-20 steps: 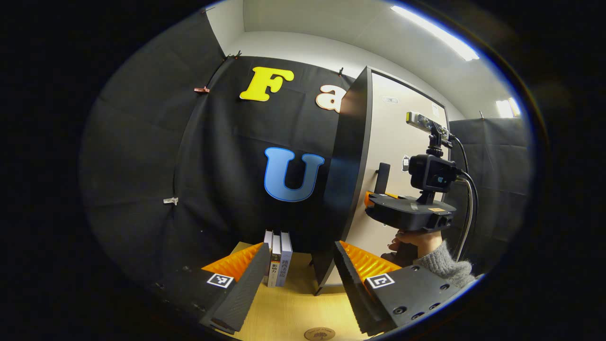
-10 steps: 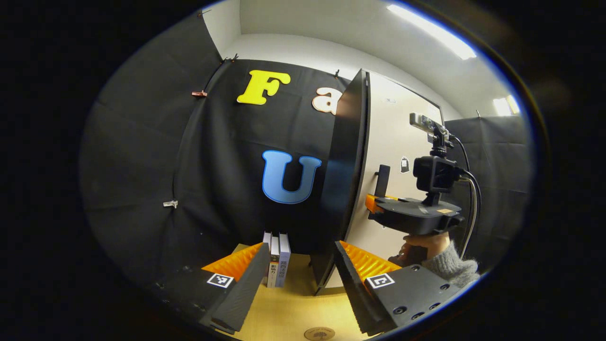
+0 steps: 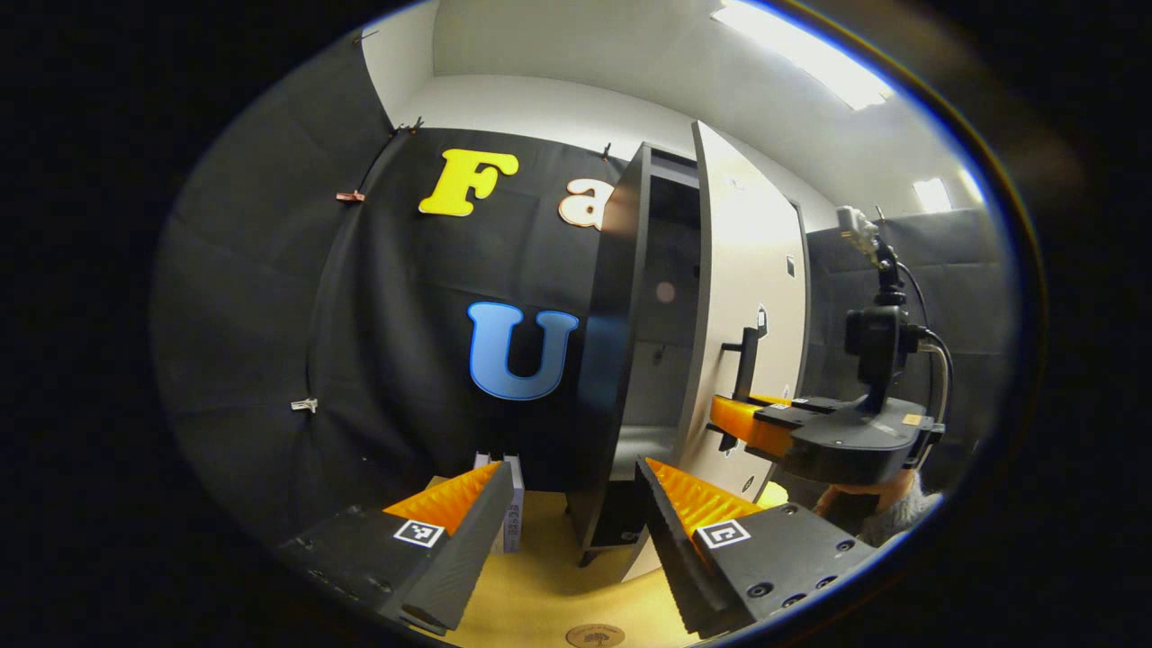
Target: Open the cabinet door with the right hand, grasp the bottle in the cabinet with the left hand and place it on the coaster, then close the cabinet door with the right hand.
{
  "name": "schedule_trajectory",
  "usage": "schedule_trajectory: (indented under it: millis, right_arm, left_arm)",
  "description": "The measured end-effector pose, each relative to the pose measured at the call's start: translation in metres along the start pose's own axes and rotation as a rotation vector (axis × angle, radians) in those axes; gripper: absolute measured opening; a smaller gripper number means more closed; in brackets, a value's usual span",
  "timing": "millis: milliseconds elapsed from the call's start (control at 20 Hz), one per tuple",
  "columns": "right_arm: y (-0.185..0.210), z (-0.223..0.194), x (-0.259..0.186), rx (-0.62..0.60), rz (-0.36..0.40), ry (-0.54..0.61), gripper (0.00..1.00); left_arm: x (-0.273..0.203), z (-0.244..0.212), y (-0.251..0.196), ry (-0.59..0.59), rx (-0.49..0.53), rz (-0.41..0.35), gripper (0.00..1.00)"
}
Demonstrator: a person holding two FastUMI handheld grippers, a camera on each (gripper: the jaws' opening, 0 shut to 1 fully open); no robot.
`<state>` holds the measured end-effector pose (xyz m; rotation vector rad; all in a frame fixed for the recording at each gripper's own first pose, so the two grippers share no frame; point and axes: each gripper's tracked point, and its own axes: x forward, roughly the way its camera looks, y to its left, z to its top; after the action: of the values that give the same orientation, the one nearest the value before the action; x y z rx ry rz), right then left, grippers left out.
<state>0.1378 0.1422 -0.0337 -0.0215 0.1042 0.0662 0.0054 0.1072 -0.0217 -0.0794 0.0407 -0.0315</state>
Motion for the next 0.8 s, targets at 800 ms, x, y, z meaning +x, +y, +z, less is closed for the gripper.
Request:
schedule_trajectory:
  millis: [800]
  right_arm:
    - [-0.112,0.004,-0.136,-0.016,-0.128,0.017,0.19]
  left_arm:
    - [0.047,-0.004,-0.1,-0.003,0.039,-0.271,0.87]
